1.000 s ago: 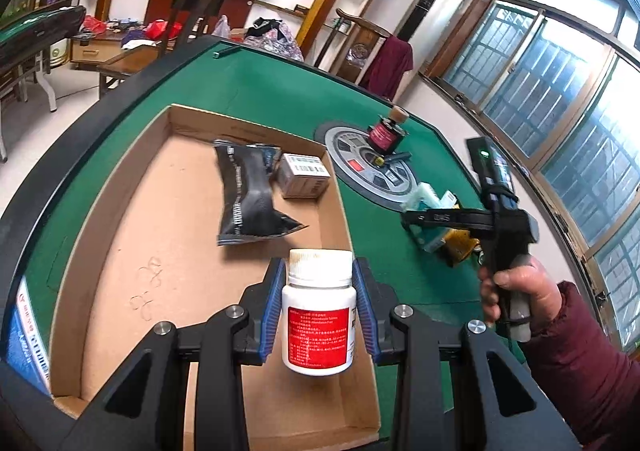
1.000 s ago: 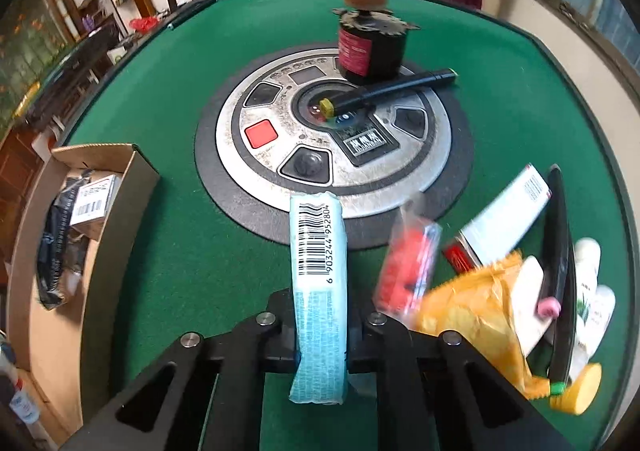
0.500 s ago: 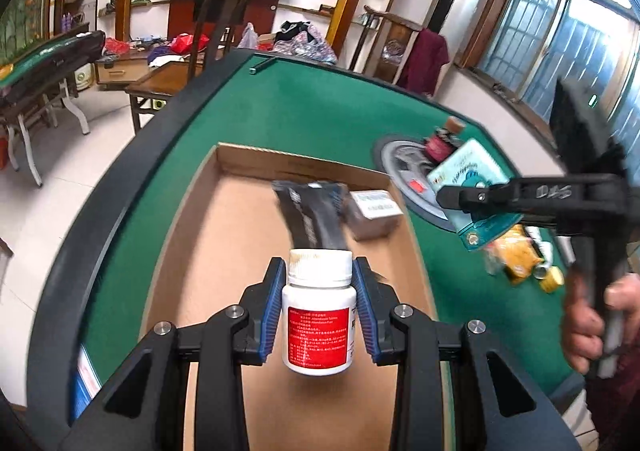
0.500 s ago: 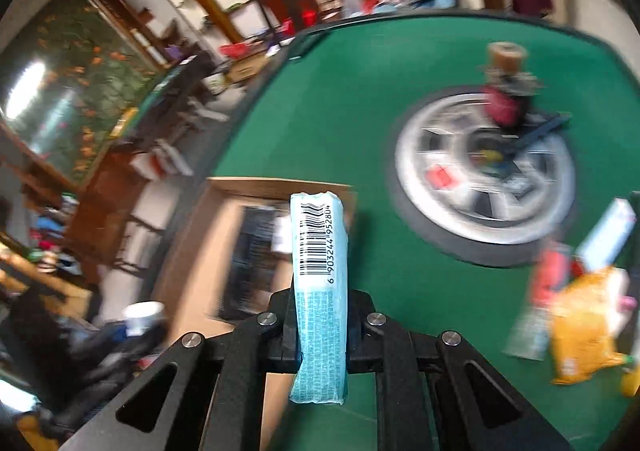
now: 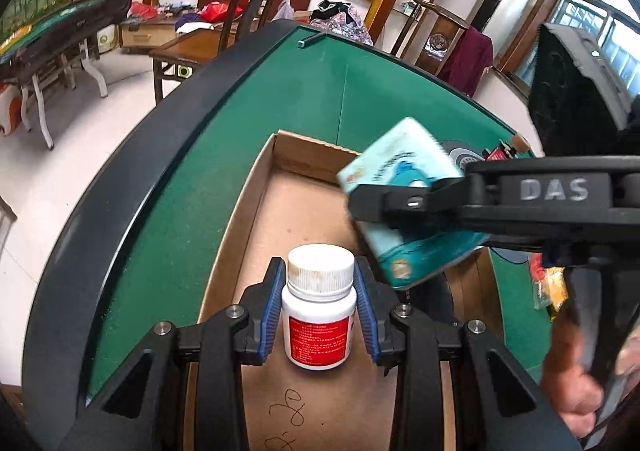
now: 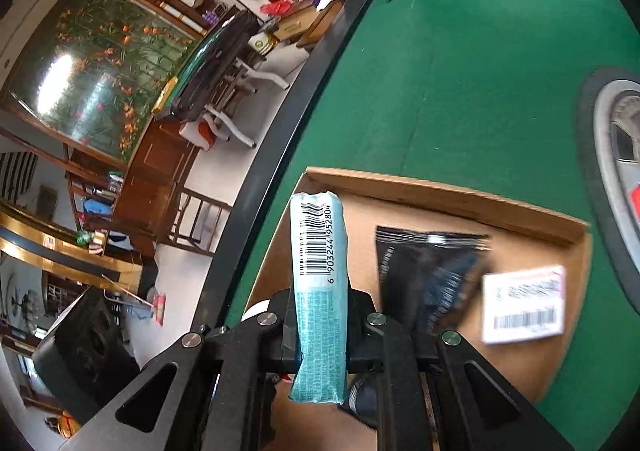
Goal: Organize objects
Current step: 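Carry the pill bottle and tissue pack into the tray and release both, then return both tools to the table and grasp the clear candle package with the left tool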
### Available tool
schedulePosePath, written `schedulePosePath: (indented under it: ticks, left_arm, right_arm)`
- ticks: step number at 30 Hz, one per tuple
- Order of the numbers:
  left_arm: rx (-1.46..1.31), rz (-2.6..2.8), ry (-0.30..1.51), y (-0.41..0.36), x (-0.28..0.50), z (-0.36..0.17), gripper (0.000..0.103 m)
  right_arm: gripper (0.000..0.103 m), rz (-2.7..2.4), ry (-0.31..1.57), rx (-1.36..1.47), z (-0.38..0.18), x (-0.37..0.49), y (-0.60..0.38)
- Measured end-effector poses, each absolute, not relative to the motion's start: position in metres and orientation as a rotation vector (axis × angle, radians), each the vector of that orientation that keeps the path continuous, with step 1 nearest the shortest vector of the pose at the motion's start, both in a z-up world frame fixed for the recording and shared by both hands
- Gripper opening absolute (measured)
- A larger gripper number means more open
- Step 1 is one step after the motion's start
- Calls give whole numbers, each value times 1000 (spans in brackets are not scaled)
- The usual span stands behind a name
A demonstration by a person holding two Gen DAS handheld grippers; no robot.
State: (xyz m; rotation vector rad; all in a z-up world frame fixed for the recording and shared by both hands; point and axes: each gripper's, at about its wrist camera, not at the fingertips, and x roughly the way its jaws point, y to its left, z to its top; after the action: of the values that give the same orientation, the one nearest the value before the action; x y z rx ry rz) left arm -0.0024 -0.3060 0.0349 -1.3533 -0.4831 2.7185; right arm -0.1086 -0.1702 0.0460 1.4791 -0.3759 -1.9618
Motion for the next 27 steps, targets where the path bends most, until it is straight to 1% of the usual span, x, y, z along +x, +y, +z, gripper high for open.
schedulePosePath:
  ticks: [4, 6, 7, 8, 12, 15, 16, 18, 19, 20, 21, 24, 27]
  left_arm:
    - [-1341, 2742, -506, -311, 0, 36, 34]
    - [-1346, 2750, -515, -312, 1, 36, 42]
    - [-1349, 2755, -524, -314, 1, 36, 50]
    - [-1350, 2759, -540, -316, 2, 36, 54]
    - [-1328, 2777, -566, -319, 10, 40, 58]
    - [-1303, 2792, -566, -318, 19, 46, 65]
    - [-1295, 2798, -567, -318, 23, 48, 69]
    - [-1280, 2803, -577, -318, 28, 51, 70]
    - [-1273, 2803, -582, -318, 31, 53, 71]
    - [-1269, 2806, -585, -318, 33, 54, 71]
    - [-1264, 2811, -589, -318, 36, 56, 71]
    - [-1251, 2830, -595, -318, 42, 63, 71]
    - [-1230, 2830, -605, -314, 48, 71, 74]
  right_arm:
    - [14, -1979, -333, 1493, 40, -114, -184]
    - [14, -1986, -320, 1499, 38, -117, -186]
    - [14, -1986, -322, 1504, 36, -118, -187]
    - [14, -1985, -323, 1507, 34, -120, -186]
    - [17, -1977, -307, 1518, 30, -119, -184]
    - [18, -2000, -303, 1507, 34, -117, -180]
    - [20, -2010, -292, 1499, 37, -116, -180]
    - [37, -2011, -299, 1485, 41, -115, -175]
    - [41, -2014, -309, 1478, 43, -115, -173]
    - [50, -2020, -322, 1467, 45, -115, -170]
    - [54, -2021, -329, 1461, 47, -115, -169]
    - [54, -2044, -346, 1438, 55, -114, -165]
    - [54, -2071, -336, 1398, 69, -109, -154]
